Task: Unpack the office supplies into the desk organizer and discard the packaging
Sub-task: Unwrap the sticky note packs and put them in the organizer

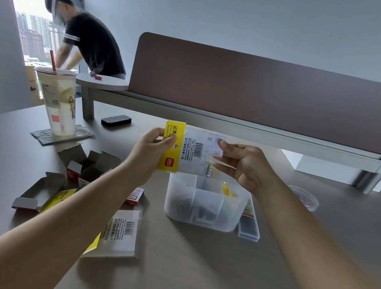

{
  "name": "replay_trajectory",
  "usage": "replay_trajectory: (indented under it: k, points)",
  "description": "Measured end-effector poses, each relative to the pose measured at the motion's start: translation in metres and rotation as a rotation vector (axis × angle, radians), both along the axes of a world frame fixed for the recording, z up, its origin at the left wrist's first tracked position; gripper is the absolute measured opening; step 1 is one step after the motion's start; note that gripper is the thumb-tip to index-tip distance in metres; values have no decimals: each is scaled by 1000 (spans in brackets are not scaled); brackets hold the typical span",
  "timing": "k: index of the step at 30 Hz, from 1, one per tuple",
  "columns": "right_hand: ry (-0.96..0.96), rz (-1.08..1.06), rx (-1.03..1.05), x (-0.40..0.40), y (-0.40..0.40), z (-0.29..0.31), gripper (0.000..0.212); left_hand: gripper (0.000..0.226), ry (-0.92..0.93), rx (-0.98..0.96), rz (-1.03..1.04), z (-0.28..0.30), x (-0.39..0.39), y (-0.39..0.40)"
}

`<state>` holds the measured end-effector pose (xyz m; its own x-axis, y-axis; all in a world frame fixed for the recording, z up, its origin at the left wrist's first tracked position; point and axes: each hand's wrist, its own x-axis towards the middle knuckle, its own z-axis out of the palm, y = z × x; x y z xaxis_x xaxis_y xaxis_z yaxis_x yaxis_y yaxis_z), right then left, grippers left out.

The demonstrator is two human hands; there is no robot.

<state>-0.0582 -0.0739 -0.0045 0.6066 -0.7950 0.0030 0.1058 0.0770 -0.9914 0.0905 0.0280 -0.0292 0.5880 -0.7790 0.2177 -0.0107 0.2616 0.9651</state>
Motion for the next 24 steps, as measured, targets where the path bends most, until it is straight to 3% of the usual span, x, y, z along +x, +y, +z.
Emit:
replay_trajectory:
  k: [12, 17, 24]
  points:
    - [26, -14, 16, 4, -8, 0, 10, 5, -7, 21, 85, 1, 0, -6]
    - [-83, -113, 26, -4, -20, 4, 9, 10, 25, 13, 127, -1, 12, -2]
    - [44, -157, -348, -11, -34, 4, 16, 13, 81, 8, 163, -8, 22, -4]
